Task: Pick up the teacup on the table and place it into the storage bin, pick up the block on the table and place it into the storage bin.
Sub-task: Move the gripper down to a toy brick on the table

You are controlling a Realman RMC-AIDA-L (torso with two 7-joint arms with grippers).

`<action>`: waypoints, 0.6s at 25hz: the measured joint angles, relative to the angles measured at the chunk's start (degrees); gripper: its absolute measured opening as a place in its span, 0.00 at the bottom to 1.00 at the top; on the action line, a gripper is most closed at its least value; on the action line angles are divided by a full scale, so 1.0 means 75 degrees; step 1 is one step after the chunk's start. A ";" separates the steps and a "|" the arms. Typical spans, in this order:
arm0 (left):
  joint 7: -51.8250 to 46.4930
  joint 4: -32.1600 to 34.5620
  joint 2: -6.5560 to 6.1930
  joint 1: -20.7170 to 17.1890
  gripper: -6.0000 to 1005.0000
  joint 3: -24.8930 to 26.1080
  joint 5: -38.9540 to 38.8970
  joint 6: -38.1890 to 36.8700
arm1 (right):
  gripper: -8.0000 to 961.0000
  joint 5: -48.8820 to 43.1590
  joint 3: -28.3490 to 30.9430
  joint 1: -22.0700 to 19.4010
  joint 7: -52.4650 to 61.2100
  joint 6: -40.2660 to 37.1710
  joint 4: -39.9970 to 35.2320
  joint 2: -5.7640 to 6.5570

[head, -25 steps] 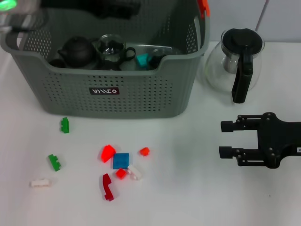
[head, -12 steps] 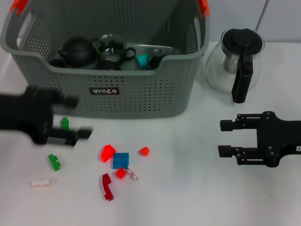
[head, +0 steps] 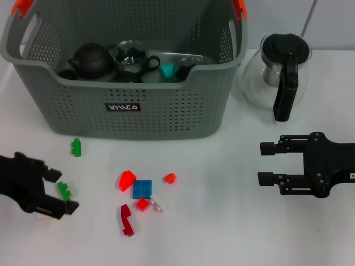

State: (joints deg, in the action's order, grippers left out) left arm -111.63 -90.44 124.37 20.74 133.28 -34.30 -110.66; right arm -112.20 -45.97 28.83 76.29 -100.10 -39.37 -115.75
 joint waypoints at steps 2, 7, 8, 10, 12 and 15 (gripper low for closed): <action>-0.0307 0.0052 0.0000 0.0044 0.82 -0.0237 0.0371 0.0108 | 0.72 -0.0002 0.0000 -0.0001 -0.0008 0.0008 0.0000 0.0000; -0.2108 0.0213 -0.0016 0.0249 0.82 -0.0483 0.1105 0.0438 | 0.72 -0.0005 0.0000 -0.0007 -0.0006 0.0010 0.0000 0.0000; -0.2601 0.0259 -0.0025 0.0308 0.82 -0.0475 0.1235 0.0466 | 0.72 -0.0005 0.0000 -0.0010 -0.0007 0.0011 0.0000 0.0000; -0.3583 0.0382 -0.0043 0.0421 0.82 -0.0400 0.1417 0.0478 | 0.72 -0.0005 0.0000 -0.0017 -0.0011 0.0015 0.0000 -0.0001; -0.4193 0.0539 -0.0049 0.0482 0.82 -0.0318 0.1455 0.0462 | 0.72 -0.0005 0.0000 -0.0018 -0.0018 0.0020 -0.0003 -0.0001; -0.4750 0.0926 -0.0054 0.0571 0.82 -0.0240 0.1488 0.0434 | 0.72 -0.0005 0.0000 0.0002 0.0000 0.0011 -0.0038 0.0000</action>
State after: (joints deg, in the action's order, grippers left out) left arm -147.26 -83.50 123.96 25.02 131.49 -23.13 -107.41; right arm -112.24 -45.96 28.85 76.29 -100.02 -39.66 -115.75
